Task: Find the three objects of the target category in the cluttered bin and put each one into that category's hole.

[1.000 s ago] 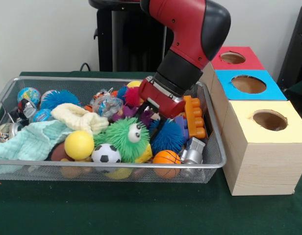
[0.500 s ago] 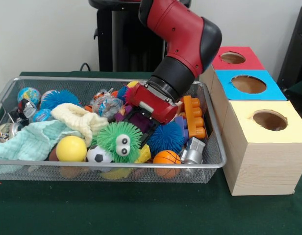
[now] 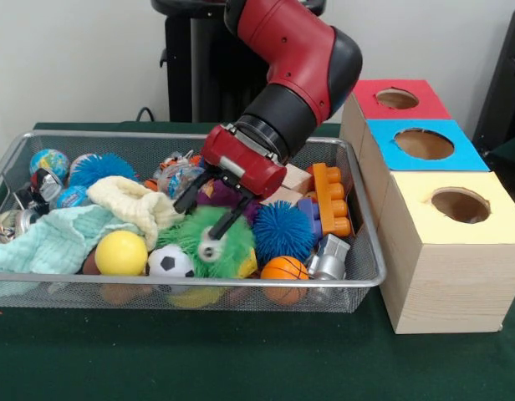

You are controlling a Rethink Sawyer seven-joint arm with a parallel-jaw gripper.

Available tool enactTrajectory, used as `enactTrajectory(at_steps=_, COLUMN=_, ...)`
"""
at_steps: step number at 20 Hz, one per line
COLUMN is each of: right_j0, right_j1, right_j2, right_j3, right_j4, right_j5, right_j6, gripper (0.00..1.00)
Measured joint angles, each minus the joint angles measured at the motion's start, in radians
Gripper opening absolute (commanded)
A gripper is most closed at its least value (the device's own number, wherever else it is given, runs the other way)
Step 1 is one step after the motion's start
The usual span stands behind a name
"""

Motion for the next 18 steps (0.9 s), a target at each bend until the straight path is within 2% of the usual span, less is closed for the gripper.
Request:
enactTrajectory(at_steps=9, right_j0=-0.001, right_j1=-0.034, right_j2=-0.026, right_j3=0.02, right_j4=-0.001, right_j5=0.0, right_j6=0.0, gripper=1.0)
enactTrajectory(at_steps=13, right_j0=-0.029, right_j1=-0.064, right_j2=-0.017, right_j3=0.023, right_j4=-0.041, right_j5=0.021, right_j6=0.0, gripper=1.0)
enactTrajectory(at_steps=16, right_j0=-0.088, right_j1=-0.112, right_j2=0.024, right_j3=0.029, right_j4=-0.114, right_j5=0.149, right_j6=0.0, gripper=1.0)
enactTrajectory(at_steps=18, right_j0=-0.127, right_j1=-0.142, right_j2=0.052, right_j3=0.031, right_j4=-0.159, right_j5=0.302, right_j6=0.0, gripper=1.0)
